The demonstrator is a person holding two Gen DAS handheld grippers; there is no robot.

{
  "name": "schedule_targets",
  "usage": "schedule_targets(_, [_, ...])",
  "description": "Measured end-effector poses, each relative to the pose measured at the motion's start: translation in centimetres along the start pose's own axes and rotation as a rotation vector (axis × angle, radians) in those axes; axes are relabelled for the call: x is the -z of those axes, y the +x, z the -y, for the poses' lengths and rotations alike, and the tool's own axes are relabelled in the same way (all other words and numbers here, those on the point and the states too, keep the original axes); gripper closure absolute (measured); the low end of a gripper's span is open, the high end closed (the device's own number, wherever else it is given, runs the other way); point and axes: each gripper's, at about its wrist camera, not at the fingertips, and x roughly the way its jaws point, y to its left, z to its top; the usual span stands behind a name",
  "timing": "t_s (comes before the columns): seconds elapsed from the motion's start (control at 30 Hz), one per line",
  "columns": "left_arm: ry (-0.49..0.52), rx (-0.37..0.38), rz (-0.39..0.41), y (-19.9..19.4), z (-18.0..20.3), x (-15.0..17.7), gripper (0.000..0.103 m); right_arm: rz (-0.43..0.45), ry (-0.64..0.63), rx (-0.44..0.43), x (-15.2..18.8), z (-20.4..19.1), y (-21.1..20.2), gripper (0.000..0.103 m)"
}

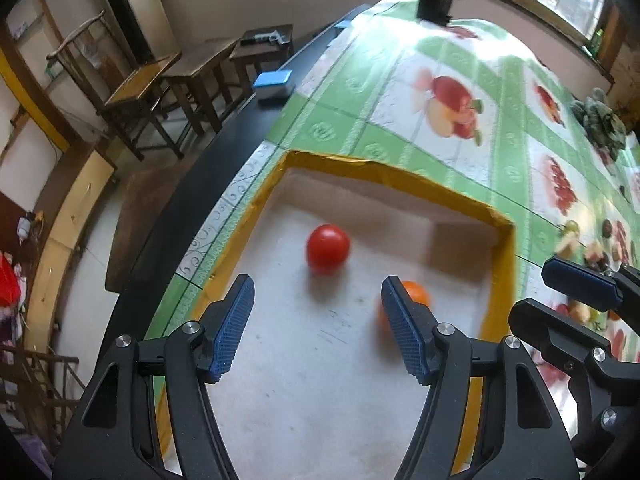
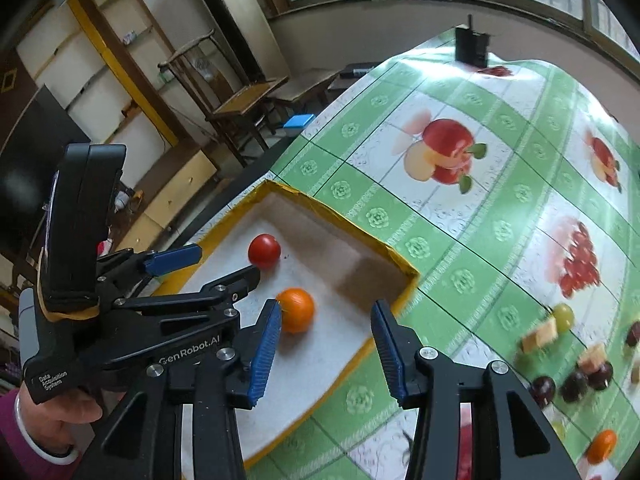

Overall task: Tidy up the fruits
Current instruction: 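Open left tool over tray releasing tomato while right tool releases orange, then move both open tools back over the table toward remaining fruit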

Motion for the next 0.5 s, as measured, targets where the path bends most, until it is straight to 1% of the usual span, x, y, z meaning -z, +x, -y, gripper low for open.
schedule_targets(0.1, [0.012, 0.018, 0.012, -1.2, 1.1, 0.4, 0.036, 0.026, 0.017, 0.008, 1.2, 0.9, -2.1, 0.058])
schedule_targets(0.27, [0.054, 0.06, 0.024, -2.8, 4.1, 1.2, 0.036, 0.051, 0.055, 0.031, 3.5, 2.7, -5.3, 0.057])
schedule_targets(0.4, [0.082, 0.109, 0.013, -3.5, 6.7, 1.8, 0.036, 0.063, 0.091, 0.071, 6.1, 4.9, -8.0, 0.057])
schedule_targets(0.5, [0.107, 0.14, 0.011, -4.1, 9.0, 2.4, 0.036, 0.066, 0.14, 0.101, 8.2, 7.3, -9.9, 0.057])
